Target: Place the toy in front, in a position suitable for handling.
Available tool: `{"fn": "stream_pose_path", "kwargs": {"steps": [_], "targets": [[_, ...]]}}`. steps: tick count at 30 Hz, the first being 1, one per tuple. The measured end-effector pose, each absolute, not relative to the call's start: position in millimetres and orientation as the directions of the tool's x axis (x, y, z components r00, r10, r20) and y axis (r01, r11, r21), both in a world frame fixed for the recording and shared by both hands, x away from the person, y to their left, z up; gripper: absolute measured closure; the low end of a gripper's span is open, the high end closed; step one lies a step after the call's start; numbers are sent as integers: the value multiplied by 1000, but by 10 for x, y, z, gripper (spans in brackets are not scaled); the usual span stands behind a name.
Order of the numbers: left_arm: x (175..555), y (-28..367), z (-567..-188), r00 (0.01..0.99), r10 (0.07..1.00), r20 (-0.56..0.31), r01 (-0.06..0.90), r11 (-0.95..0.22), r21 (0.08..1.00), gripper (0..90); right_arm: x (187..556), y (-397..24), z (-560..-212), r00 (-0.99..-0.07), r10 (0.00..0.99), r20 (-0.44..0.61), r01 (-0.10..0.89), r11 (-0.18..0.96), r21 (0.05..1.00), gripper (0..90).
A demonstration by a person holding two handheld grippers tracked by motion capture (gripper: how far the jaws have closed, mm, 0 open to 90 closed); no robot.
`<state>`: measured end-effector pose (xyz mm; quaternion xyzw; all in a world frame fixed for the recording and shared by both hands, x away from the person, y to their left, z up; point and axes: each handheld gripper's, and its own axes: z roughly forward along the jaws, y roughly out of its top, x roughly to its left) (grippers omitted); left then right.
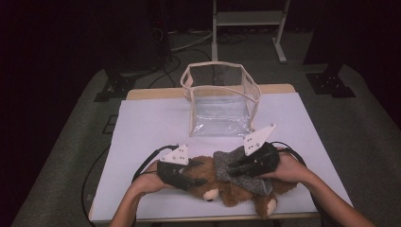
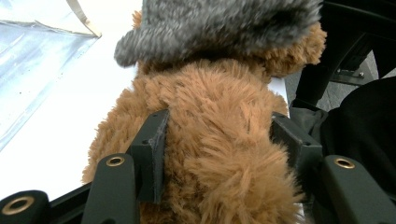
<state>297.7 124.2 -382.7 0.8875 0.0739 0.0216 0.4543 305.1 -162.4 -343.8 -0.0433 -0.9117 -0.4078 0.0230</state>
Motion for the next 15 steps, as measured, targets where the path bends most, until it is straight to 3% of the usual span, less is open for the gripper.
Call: {"fn": "stream_pose_path", "kwargs": {"steps": [15], "targets": [[2969,1232,-3807,989,143,-29,109,-597,795,441,3056,-2140,-3376,-981,187,55,163,638,752,778]]}}
